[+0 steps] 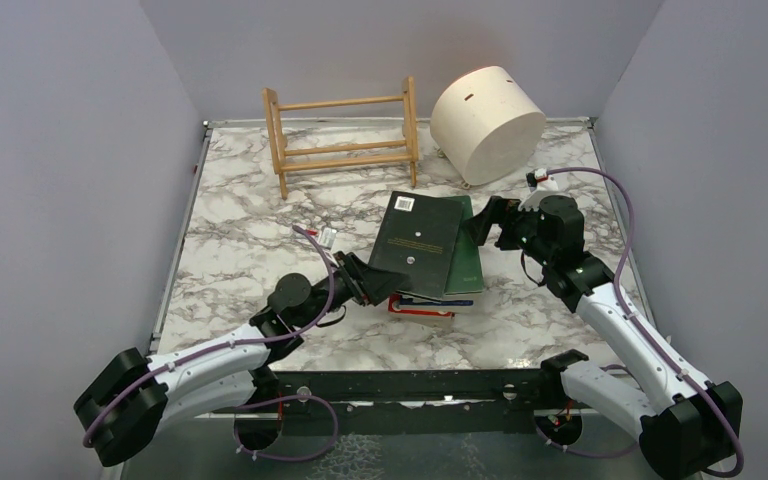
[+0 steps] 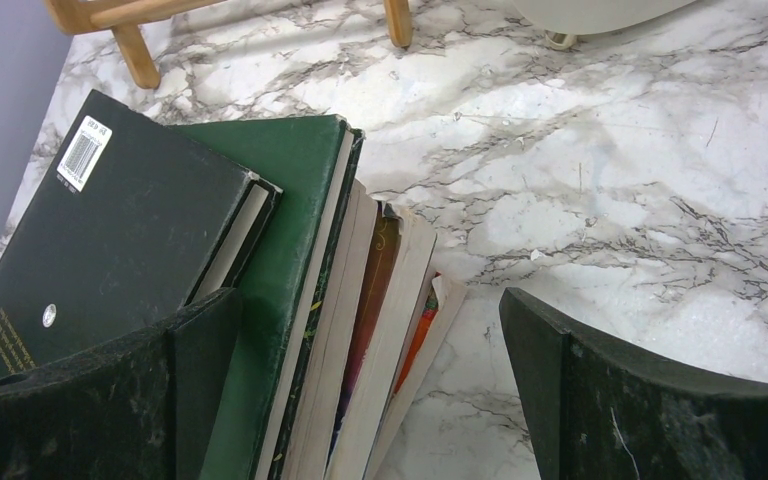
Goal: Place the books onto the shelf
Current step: Adjust the book at the center of the board, then pick up the book from the center of the board.
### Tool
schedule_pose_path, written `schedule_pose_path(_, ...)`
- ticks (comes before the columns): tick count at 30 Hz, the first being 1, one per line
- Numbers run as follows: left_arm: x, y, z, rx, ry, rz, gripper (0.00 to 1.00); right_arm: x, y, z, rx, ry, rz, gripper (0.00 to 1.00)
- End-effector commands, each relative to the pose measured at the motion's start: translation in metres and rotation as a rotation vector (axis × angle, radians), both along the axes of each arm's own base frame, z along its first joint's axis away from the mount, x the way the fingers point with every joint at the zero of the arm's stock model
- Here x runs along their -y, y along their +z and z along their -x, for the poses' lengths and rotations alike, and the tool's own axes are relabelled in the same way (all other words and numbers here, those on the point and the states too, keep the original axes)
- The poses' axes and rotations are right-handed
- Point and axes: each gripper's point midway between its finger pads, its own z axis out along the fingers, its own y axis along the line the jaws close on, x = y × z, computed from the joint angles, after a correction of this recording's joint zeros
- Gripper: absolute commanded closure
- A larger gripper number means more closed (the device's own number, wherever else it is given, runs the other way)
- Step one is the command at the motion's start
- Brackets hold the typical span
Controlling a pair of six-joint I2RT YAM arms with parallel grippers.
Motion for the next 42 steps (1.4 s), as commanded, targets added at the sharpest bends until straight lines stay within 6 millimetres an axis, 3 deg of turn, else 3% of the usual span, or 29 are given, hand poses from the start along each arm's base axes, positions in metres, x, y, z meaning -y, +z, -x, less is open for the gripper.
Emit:
schedule_pose_path(1,-0.003,0.022,0.001,0.044,-0.01,0.049,0.25,0.001,0.021,-0.004,0.057,-0.01,-0.005,0.0)
schedule_pose_path(11,-0.01,0.001,-0.009,0.002,0.016,0.004,0.24,0.001,0.021,-0.003,0.059,-0.01,-0.004,0.0)
schedule_pose_path(25,-0.024,-0.008,-0.023,-0.025,0.039,-0.006,0.22,0.002,0.022,-0.003,0.061,-0.014,-0.003,0.0)
schedule_pose_path(34,-0.034,0.009,-0.034,-0.059,-0.018,0.039,0.21,0.003,0.032,0.0,0.079,-0.013,-0.005,0.0)
schedule_pose_path(42,-0.02,0.007,-0.045,-0.161,-0.133,0.024,0.2,0.006,0.04,0.004,0.093,-0.015,-0.001,0.0)
